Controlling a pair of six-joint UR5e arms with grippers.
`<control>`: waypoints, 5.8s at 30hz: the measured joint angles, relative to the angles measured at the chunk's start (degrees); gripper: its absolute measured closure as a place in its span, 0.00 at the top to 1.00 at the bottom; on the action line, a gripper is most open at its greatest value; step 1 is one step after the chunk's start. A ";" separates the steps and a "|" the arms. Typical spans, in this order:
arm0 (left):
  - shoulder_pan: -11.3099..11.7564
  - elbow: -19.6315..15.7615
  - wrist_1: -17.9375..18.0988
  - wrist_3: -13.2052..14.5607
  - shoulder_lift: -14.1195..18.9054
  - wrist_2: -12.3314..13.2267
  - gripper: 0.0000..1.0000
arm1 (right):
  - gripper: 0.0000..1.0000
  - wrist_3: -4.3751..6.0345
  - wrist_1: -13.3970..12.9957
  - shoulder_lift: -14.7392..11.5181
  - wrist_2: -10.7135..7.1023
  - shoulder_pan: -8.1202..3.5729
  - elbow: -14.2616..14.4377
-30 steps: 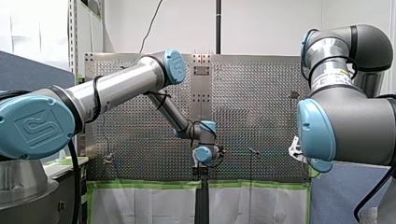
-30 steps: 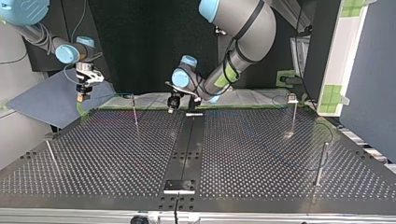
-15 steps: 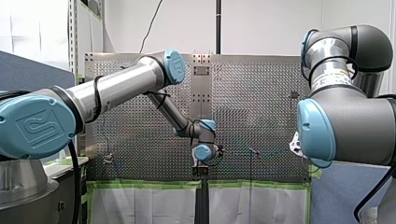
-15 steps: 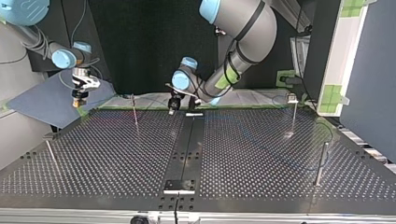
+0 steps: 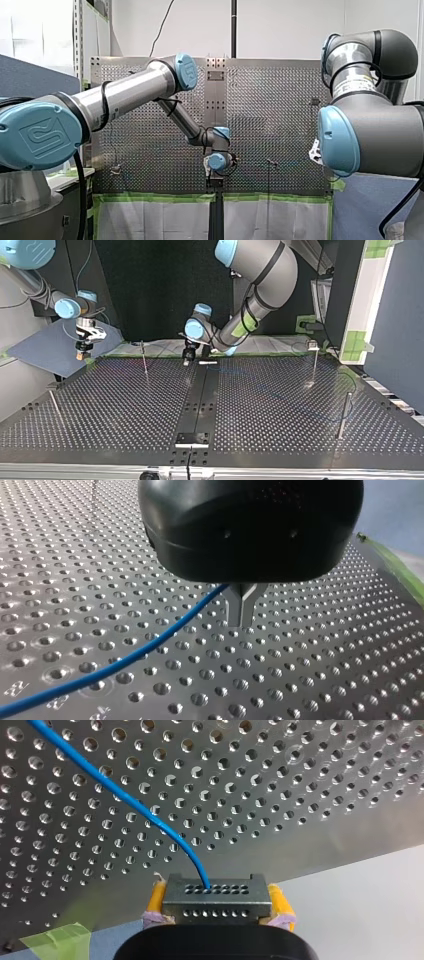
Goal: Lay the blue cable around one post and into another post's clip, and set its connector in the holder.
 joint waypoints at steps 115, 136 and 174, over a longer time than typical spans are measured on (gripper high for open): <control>-11.50 -10.55 -3.06 7.70 8.95 -1.76 1.00 | 0.00 -0.31 4.37 3.62 1.89 3.02 -5.58; -11.13 -10.68 -3.66 7.52 9.00 -2.27 1.00 | 0.00 -0.31 4.38 3.64 1.86 3.02 -5.56; -11.72 -28.88 10.57 2.54 26.26 -12.05 1.00 | 0.00 0.85 4.32 3.85 1.55 3.05 -5.54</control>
